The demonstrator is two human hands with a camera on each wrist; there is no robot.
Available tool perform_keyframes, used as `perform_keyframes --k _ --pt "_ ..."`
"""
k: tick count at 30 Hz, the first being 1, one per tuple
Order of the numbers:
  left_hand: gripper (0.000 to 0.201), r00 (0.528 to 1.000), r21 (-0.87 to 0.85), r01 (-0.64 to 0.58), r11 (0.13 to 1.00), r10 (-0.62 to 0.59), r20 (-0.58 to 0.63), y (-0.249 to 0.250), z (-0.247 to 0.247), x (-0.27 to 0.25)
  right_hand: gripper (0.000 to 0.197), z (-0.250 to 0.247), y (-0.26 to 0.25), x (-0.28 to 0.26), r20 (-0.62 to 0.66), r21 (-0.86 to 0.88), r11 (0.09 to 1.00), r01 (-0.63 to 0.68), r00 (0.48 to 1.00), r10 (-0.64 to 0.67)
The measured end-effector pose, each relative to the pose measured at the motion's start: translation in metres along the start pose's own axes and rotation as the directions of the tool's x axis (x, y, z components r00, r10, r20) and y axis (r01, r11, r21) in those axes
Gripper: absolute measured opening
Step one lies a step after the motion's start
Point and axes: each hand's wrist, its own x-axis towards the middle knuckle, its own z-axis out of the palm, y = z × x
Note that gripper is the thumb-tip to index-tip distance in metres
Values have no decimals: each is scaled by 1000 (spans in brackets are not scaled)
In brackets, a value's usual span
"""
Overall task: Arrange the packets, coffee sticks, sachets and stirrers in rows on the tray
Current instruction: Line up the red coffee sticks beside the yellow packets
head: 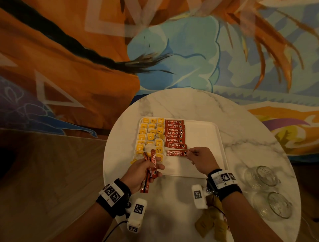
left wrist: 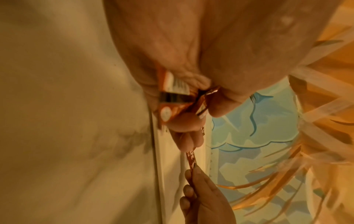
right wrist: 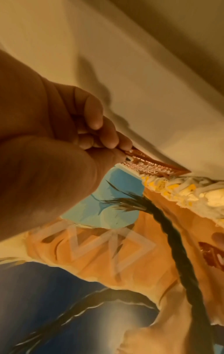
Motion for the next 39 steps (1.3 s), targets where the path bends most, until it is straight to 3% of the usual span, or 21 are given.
perform_keyframes --k 4,14,24,34,39 --pt "26 1000 33 -22 999 22 -3 1 2 -2 8 10 -4 10 -39 -30 999 -45 998 43" --pt "23 997 135 -42 990 50 -58 3 3 -7 20 16 -9 18 -165 -291 954 -70 986 22" --pt "17 995 225 -43 973 61 -73 -1 0 -3 25 15 -9 20 -190 -274 956 -104 980 52" --pt "19 997 321 -74 944 82 -11 -4 -3 1 21 19 -5 7 -123 -290 957 -21 992 -16" --pt "20 997 294 -61 954 74 -36 -5 -2 1 30 13 -17 13 -106 -322 941 107 983 -148"
